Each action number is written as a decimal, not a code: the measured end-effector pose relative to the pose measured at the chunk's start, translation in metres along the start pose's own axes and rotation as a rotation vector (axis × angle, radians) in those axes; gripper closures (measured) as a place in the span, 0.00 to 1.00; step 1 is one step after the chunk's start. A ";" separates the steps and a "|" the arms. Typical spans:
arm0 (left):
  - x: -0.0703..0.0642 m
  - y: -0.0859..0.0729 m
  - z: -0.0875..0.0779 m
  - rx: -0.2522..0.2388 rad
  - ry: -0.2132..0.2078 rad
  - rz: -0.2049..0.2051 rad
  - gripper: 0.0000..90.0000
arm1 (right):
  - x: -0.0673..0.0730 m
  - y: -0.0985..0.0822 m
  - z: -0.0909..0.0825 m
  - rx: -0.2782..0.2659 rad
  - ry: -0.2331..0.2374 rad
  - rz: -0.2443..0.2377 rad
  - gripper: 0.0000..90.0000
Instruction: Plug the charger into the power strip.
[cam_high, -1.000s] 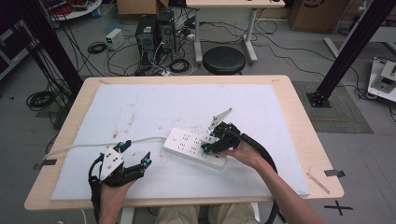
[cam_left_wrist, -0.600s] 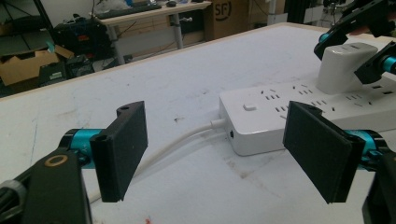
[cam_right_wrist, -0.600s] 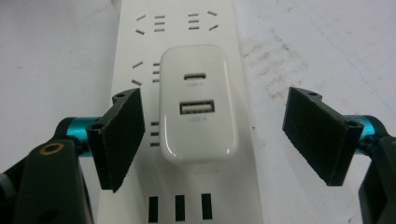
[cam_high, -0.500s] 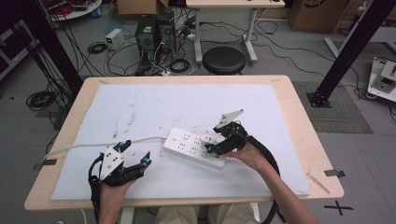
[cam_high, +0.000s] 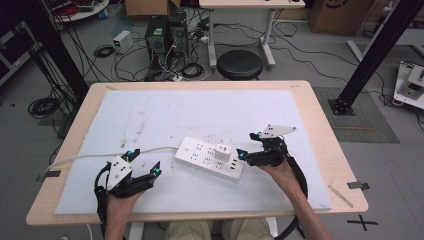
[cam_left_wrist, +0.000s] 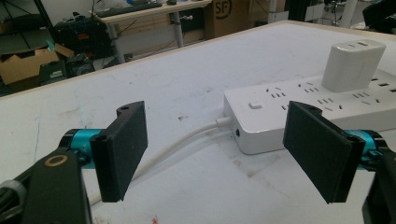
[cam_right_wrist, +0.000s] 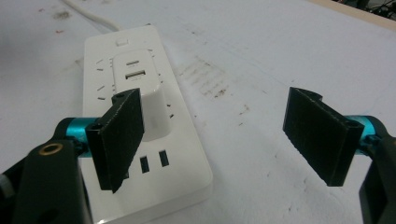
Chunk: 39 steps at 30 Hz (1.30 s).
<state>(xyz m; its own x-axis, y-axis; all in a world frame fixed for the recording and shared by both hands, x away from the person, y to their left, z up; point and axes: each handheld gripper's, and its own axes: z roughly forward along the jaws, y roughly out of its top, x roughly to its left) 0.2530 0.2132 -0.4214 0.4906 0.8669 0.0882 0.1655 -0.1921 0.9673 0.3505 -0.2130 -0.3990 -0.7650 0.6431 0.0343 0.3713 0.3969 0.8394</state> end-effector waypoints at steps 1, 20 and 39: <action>0.000 0.000 0.000 0.000 -0.001 0.001 0.24 | 0.000 -0.002 -0.002 -0.003 -0.001 0.005 0.24; 0.009 -0.002 -0.001 0.002 0.014 -0.009 0.24 | 0.007 -0.040 -0.037 -0.154 -0.160 0.078 0.23; 0.019 -0.005 -0.006 0.007 0.046 -0.024 0.24 | 0.008 -0.075 -0.070 -0.319 -0.337 0.185 0.23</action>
<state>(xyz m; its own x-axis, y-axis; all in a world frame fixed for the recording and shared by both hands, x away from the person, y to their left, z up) 0.2561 0.2336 -0.4229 0.4462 0.8917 0.0757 0.1826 -0.1735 0.9677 0.2793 -0.2835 -0.4239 -0.4694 0.8806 0.0651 0.2646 0.0699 0.9618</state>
